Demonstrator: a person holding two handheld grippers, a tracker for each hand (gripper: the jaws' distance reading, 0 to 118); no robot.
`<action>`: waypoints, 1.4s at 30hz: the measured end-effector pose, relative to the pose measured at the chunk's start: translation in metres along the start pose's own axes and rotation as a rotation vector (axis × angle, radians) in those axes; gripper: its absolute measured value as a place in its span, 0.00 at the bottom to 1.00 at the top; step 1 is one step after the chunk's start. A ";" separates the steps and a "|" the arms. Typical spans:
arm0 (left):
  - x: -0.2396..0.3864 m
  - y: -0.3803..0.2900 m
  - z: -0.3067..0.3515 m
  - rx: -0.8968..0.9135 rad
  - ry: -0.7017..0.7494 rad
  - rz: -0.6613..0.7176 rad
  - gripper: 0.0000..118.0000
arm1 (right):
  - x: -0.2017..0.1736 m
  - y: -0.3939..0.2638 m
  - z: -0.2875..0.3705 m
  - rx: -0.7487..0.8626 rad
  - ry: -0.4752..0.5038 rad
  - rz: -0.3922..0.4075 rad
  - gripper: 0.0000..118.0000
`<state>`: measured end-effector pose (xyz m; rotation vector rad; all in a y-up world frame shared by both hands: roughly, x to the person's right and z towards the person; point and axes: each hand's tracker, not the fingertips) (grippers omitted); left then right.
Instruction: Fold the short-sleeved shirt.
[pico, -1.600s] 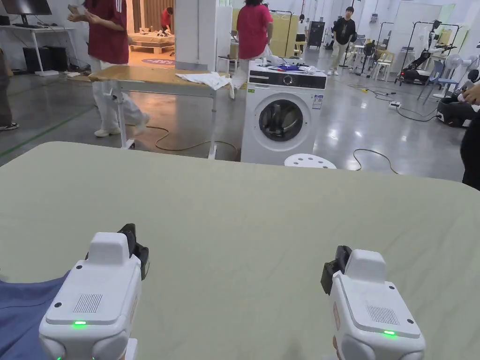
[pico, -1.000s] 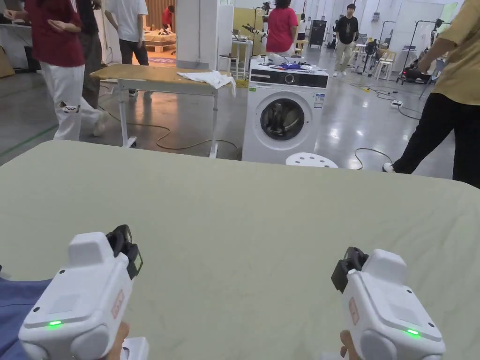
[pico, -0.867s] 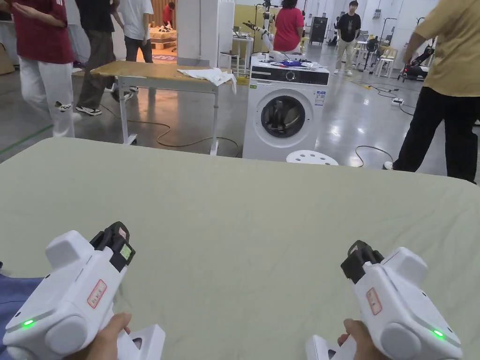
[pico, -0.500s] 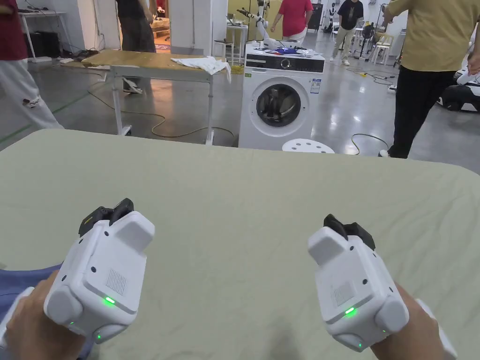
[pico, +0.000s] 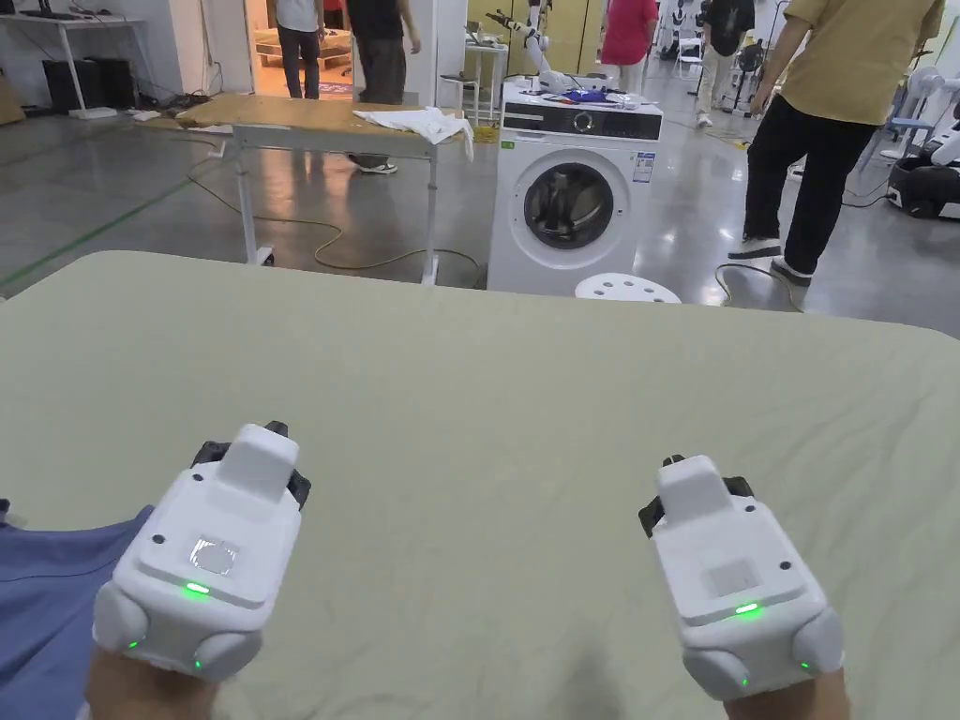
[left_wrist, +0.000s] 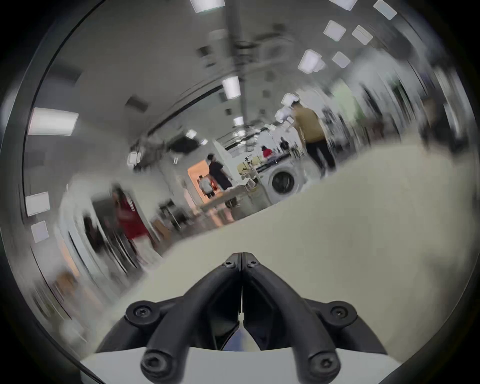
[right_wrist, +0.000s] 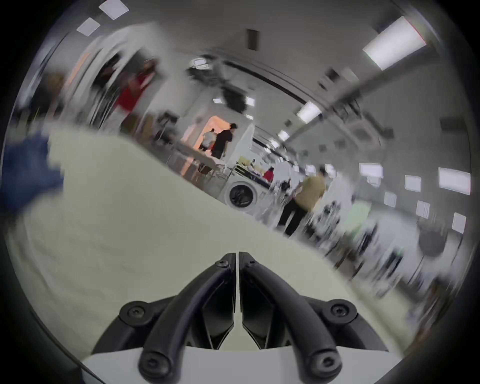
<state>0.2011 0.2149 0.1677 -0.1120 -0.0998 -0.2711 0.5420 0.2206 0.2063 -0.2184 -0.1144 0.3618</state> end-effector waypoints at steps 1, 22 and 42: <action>-0.004 -0.001 0.001 0.002 0.001 0.159 0.00 | 0.004 -0.003 -0.002 -0.012 -0.001 -0.132 0.01; -0.005 0.021 0.017 0.005 0.011 0.246 0.00 | -0.001 0.007 0.013 0.006 -0.029 -0.409 0.00; -0.065 0.002 0.018 -0.147 -0.018 0.273 0.00 | -0.020 0.002 -0.003 -0.043 0.020 -0.354 0.00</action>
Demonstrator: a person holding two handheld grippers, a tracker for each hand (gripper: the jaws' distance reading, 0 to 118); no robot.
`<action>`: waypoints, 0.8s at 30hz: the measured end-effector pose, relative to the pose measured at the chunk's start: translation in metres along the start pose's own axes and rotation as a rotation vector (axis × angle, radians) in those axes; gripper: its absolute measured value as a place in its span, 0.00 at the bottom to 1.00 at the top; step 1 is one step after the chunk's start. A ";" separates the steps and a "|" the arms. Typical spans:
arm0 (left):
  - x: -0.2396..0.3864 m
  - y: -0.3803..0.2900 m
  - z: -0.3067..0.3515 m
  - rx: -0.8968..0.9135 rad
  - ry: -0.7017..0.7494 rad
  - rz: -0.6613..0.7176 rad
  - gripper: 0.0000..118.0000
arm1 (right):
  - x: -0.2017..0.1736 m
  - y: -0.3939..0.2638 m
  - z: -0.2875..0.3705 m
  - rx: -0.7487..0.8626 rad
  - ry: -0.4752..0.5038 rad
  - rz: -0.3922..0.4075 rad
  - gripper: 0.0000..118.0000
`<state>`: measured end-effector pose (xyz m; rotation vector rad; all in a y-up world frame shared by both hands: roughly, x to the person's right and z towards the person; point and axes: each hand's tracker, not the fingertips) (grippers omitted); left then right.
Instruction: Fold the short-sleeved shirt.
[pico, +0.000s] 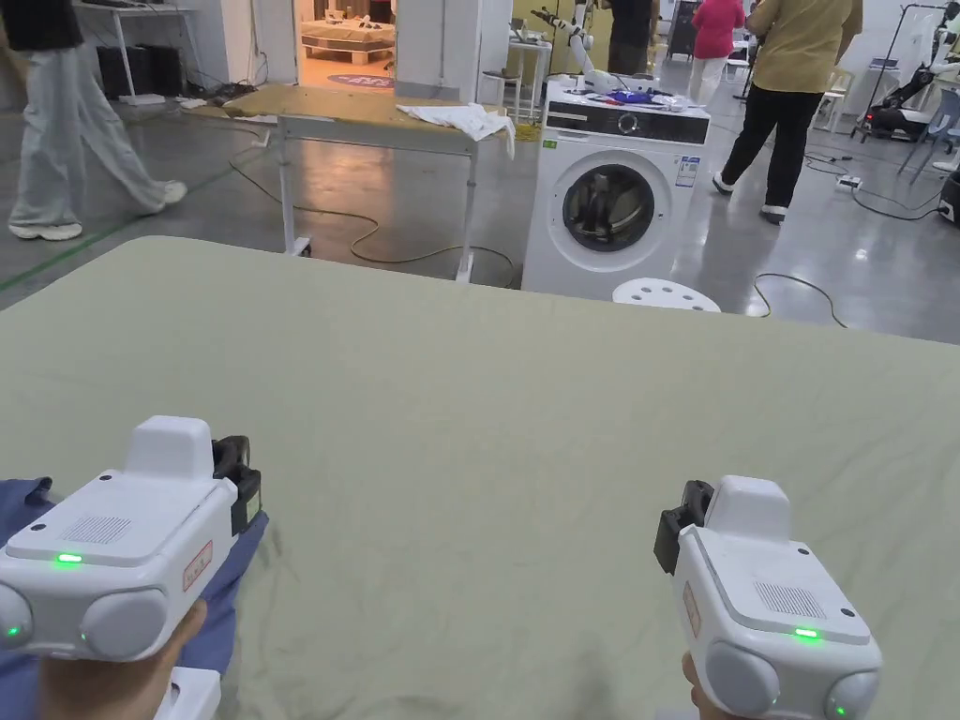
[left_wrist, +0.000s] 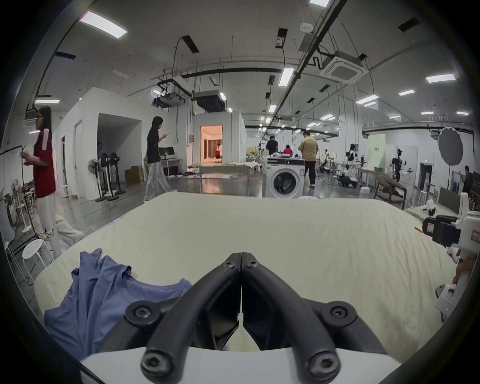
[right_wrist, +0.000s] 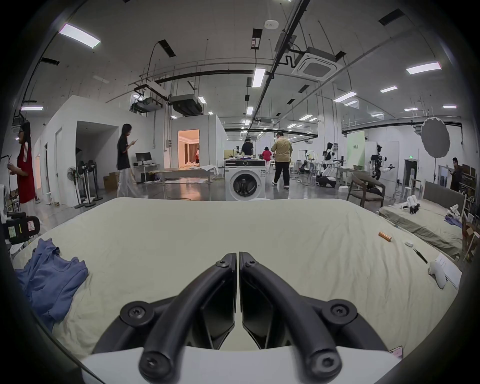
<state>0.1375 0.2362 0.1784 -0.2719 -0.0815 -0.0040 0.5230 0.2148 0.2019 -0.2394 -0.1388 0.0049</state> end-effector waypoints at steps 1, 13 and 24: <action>-0.006 0.001 0.002 -0.033 -0.006 0.003 0.00 | -0.002 -0.001 -0.002 -0.010 0.009 0.005 0.00; -0.147 -0.002 0.014 -0.440 -0.023 0.158 0.11 | -0.011 -0.014 -0.018 -0.087 0.046 0.005 0.00; -0.173 -0.074 -0.027 -0.804 0.152 0.078 0.78 | -0.023 -0.026 -0.025 -0.142 0.072 0.016 0.00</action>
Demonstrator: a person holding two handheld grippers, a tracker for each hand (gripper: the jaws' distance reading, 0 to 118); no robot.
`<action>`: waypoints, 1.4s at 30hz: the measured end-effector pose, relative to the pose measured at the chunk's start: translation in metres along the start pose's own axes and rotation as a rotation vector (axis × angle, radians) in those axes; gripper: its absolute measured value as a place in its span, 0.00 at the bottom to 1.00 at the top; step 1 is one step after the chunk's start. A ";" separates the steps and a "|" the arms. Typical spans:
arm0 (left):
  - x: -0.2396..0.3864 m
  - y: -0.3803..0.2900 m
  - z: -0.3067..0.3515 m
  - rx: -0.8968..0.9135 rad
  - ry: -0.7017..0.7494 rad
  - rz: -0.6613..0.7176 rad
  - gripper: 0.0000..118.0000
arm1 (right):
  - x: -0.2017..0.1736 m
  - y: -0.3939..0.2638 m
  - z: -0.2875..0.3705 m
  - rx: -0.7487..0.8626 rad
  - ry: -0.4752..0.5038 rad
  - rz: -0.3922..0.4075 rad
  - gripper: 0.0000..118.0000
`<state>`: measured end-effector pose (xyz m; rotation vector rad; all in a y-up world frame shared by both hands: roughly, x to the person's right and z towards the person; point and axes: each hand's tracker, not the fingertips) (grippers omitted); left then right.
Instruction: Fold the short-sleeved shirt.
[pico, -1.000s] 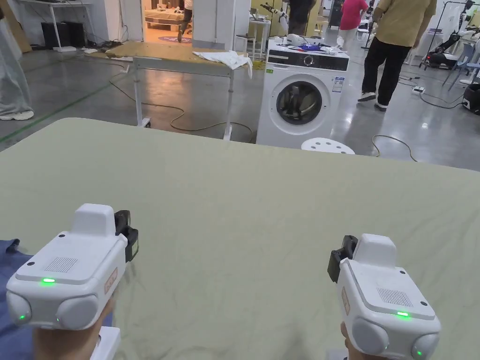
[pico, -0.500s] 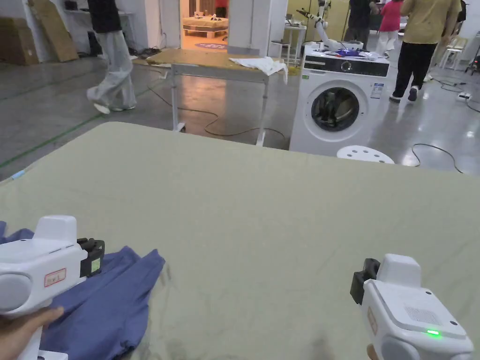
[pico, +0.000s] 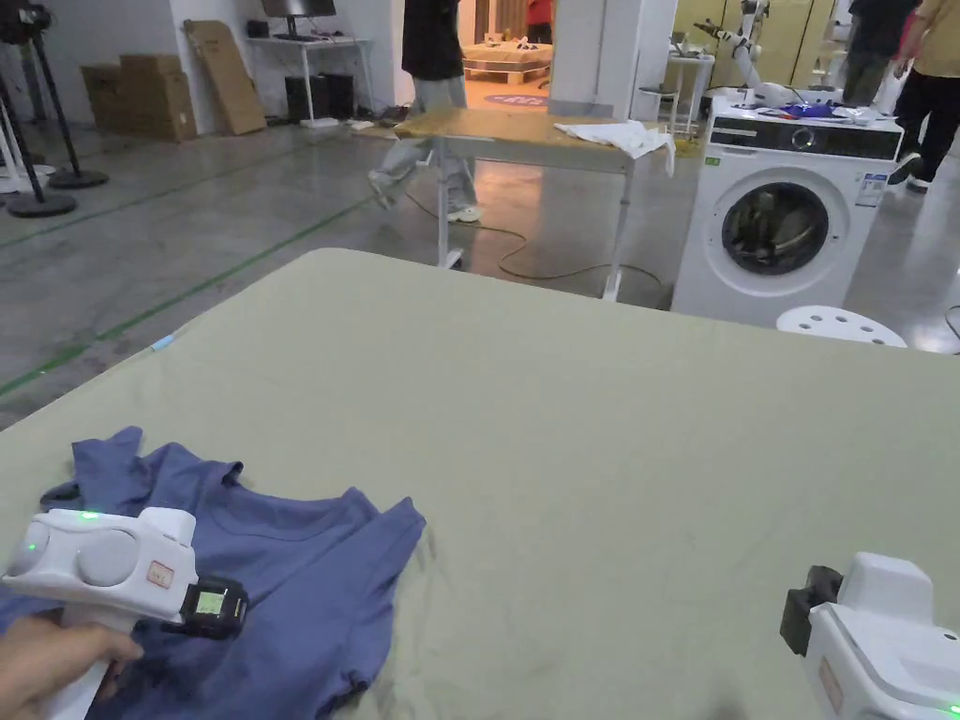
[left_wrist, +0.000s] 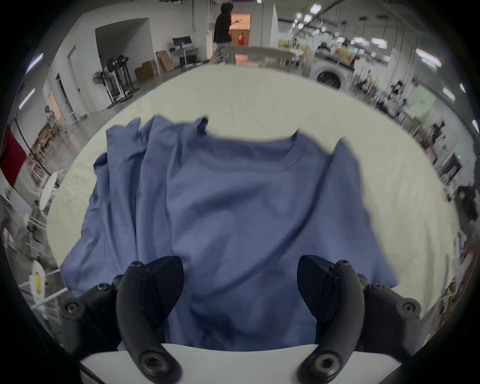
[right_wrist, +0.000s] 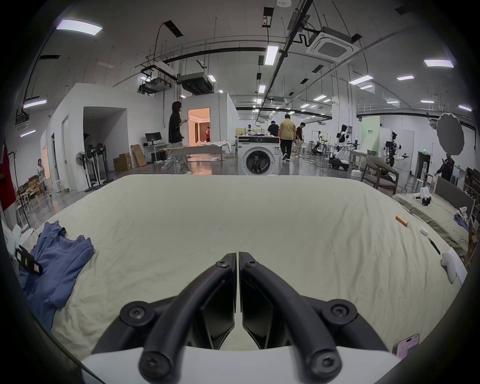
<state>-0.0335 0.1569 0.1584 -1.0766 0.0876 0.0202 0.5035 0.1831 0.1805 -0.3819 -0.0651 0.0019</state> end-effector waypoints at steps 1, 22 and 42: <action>0.001 -0.003 -0.008 -0.026 0.019 -0.020 0.78 | 0.000 -0.001 -0.001 -0.003 0.002 0.000 0.00; 0.010 -0.006 0.068 0.429 -0.133 0.025 0.00 | 0.015 -0.002 0.010 -0.002 0.000 -0.031 0.00; 0.232 0.110 0.218 0.836 -0.609 -0.322 0.00 | 0.065 0.016 0.053 0.090 -0.072 -0.084 0.00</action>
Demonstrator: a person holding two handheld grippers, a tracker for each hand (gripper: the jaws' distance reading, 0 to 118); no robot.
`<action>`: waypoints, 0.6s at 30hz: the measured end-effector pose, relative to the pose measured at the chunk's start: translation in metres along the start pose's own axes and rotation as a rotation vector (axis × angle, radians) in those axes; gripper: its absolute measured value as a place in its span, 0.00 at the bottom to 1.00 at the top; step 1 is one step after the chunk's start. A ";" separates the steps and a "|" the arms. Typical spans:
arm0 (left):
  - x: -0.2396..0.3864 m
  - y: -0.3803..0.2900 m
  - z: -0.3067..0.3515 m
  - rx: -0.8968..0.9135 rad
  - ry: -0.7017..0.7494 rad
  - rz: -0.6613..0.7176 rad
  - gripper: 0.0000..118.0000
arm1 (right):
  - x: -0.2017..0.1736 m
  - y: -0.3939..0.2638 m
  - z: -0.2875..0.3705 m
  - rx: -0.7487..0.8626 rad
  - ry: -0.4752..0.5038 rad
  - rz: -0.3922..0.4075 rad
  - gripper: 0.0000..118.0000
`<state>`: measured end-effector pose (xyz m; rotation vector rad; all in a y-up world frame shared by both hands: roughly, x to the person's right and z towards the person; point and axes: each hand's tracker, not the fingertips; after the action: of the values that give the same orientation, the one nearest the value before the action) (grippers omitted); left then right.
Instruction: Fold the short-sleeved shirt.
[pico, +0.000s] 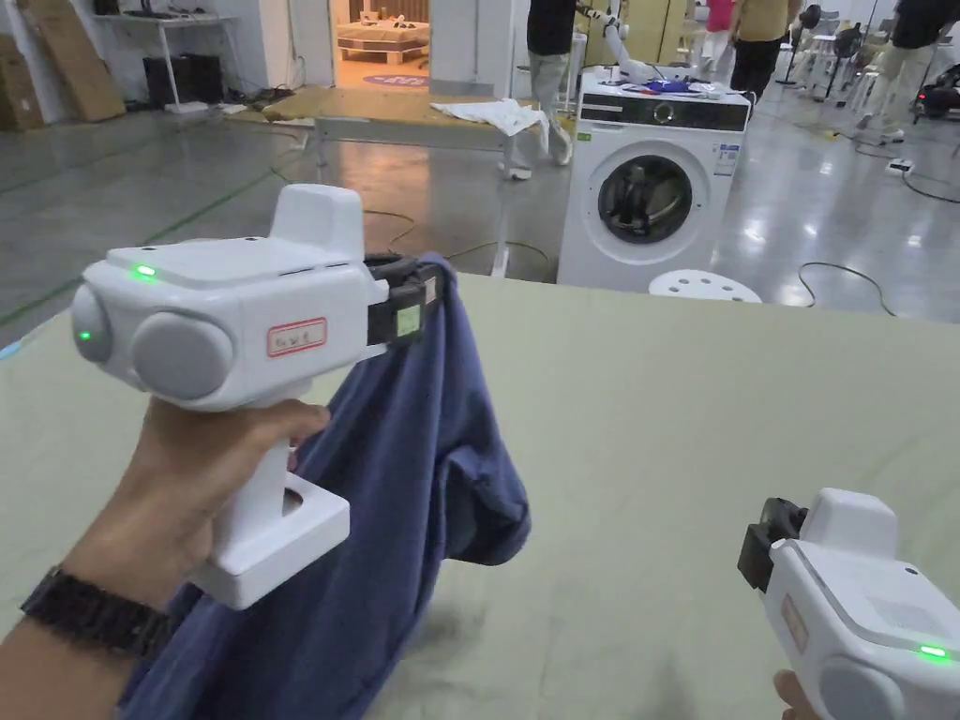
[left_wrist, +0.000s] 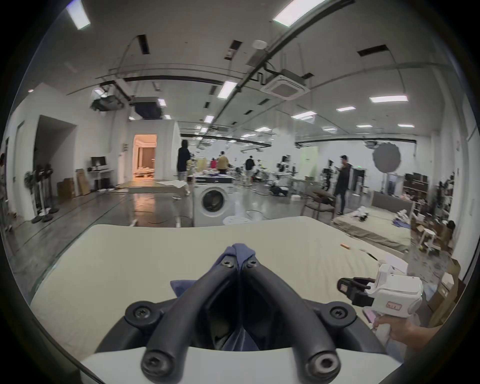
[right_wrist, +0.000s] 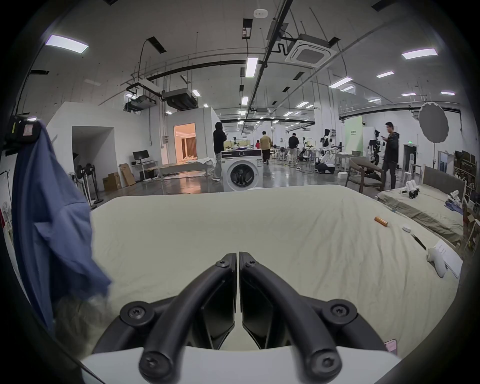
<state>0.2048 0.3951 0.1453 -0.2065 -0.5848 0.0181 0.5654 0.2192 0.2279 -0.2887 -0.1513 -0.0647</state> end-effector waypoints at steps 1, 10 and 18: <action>0.012 -0.001 -0.013 -0.011 -0.026 0.002 0.00 | 0.005 0.001 0.003 0.005 -0.010 -0.001 0.00; 0.094 -0.062 -0.112 -0.136 -0.253 0.050 0.00 | 0.053 -0.003 0.023 0.008 -0.108 -0.023 0.00; 0.107 -0.155 -0.135 -0.302 -0.170 0.057 0.39 | 0.070 -0.018 0.029 -0.049 -0.137 -0.018 0.00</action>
<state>0.3618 0.2262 0.1249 -0.5188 -0.7499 0.0024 0.6291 0.2072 0.2712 -0.3411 -0.2886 -0.0668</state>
